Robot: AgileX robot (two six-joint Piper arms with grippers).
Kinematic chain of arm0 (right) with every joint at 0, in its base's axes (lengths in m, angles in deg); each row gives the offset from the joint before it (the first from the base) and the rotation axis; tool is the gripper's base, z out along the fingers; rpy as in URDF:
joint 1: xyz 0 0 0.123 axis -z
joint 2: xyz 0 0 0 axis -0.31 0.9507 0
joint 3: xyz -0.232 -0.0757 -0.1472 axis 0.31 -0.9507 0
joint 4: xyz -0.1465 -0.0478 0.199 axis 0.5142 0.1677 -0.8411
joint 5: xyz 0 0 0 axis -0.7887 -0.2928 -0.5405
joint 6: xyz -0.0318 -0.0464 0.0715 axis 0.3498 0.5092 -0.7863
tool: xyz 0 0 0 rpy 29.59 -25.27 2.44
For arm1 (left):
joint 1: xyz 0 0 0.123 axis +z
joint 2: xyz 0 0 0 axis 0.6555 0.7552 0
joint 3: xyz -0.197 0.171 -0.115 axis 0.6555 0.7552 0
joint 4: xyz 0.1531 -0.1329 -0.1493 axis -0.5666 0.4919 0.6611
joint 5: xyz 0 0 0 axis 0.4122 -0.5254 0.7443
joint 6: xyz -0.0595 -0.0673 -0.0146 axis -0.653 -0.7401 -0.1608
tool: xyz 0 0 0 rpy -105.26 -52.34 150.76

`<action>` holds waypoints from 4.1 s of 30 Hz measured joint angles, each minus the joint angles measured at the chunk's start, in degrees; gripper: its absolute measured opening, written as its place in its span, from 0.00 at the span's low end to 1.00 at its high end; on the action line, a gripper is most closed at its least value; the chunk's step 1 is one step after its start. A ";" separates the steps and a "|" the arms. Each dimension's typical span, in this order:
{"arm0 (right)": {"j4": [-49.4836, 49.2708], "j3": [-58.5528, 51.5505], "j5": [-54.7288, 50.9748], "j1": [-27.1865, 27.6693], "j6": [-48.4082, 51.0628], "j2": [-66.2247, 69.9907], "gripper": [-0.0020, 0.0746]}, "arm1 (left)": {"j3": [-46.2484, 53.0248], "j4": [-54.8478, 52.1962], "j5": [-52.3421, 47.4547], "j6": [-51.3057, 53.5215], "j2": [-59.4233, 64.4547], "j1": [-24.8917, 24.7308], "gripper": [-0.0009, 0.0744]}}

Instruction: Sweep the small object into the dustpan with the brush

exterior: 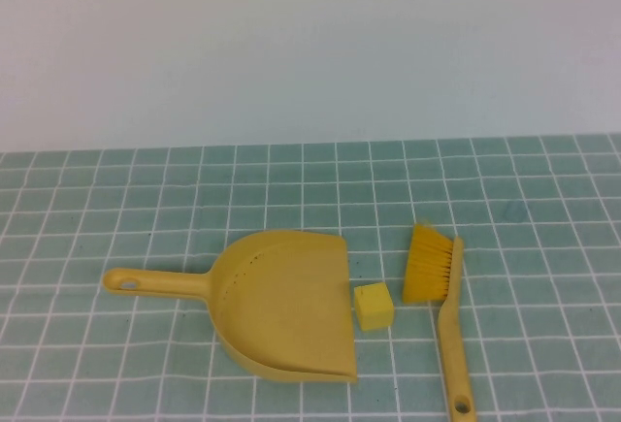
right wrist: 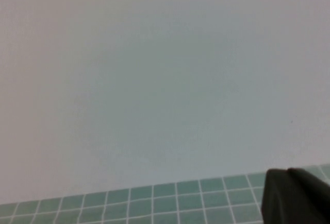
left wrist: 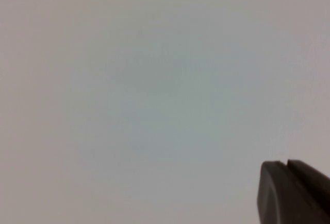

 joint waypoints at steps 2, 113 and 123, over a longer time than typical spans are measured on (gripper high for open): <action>-2.18 0.00 -1.17 0.00 0.00 0.00 0.02 | 0.00 -0.12 -1.71 1.10 0.00 0.00 0.01; 11.94 37.81 -45.66 -37.57 -16.34 65.16 0.27 | -17.18 -2.20 -33.97 -20.16 50.51 -17.83 0.01; 11.59 37.81 -52.65 -37.57 -13.25 57.80 0.27 | -17.18 27.56 -39.85 -7.57 62.67 -17.83 0.01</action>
